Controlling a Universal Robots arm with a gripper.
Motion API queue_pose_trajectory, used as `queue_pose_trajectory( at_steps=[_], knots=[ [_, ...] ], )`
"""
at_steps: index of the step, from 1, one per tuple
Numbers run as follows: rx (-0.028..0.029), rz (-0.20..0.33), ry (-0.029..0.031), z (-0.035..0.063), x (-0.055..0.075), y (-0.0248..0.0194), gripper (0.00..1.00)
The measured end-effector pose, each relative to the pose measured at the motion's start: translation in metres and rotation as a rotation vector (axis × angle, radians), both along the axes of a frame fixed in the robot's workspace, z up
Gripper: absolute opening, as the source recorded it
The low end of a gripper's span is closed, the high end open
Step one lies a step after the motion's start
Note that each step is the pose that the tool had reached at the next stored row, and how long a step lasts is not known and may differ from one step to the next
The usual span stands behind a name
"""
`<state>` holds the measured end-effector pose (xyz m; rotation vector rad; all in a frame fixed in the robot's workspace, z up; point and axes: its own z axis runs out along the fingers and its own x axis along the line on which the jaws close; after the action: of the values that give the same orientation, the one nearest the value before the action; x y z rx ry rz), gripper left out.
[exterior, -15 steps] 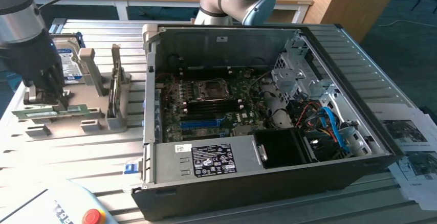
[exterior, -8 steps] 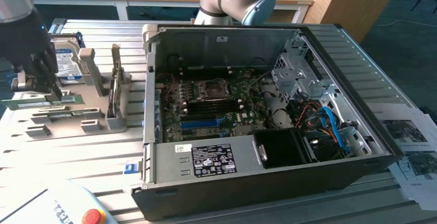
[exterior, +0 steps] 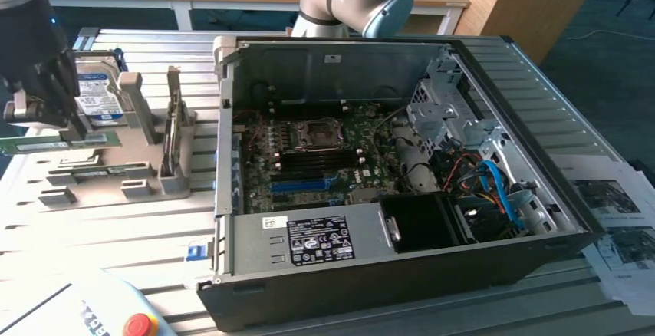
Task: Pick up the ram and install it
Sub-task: 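Pick up the ram and move it above insertion slot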
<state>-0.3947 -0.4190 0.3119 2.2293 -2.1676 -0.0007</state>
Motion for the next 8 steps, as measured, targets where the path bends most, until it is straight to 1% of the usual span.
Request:
queue_pose_trajectory(
  at_steps=[8],
  knots=[
    [-0.0001, -0.001, 0.0, 0.016, 0.0, 0.0, 0.12]
  ],
)
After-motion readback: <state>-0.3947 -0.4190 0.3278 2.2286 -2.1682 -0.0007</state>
